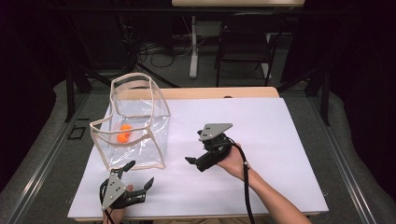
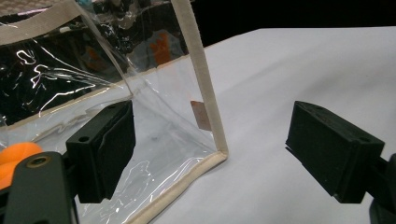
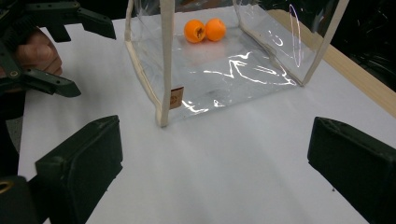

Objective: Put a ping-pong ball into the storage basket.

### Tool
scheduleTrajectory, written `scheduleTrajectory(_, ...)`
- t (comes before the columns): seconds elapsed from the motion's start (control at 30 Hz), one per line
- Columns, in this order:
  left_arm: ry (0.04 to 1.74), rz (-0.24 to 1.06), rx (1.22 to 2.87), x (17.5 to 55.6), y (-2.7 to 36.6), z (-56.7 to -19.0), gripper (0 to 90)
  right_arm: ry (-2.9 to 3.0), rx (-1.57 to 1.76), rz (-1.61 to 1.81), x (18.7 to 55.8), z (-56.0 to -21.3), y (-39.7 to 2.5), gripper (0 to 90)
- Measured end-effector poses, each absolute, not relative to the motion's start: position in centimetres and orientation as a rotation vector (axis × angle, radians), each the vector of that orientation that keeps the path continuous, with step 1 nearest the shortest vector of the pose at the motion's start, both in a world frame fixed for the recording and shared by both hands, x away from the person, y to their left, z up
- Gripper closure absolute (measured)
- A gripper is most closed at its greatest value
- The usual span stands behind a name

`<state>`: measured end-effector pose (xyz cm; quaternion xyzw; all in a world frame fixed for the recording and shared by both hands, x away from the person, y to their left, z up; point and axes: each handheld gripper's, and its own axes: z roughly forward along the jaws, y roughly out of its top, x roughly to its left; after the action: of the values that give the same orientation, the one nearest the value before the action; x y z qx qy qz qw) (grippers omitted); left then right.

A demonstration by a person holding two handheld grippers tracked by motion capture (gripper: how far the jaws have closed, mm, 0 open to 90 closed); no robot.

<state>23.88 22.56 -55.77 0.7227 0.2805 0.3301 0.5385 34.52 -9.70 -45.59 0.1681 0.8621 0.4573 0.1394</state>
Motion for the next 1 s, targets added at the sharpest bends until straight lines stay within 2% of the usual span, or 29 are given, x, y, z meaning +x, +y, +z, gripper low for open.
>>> scheduleTrajectory(1.0, 0.669, 0.795, 1.72, 23.7, 22.6, -55.7, 15.5, 2.468, 0.546, 1.271, 32.5, -48.4, -13.6, 1.8)
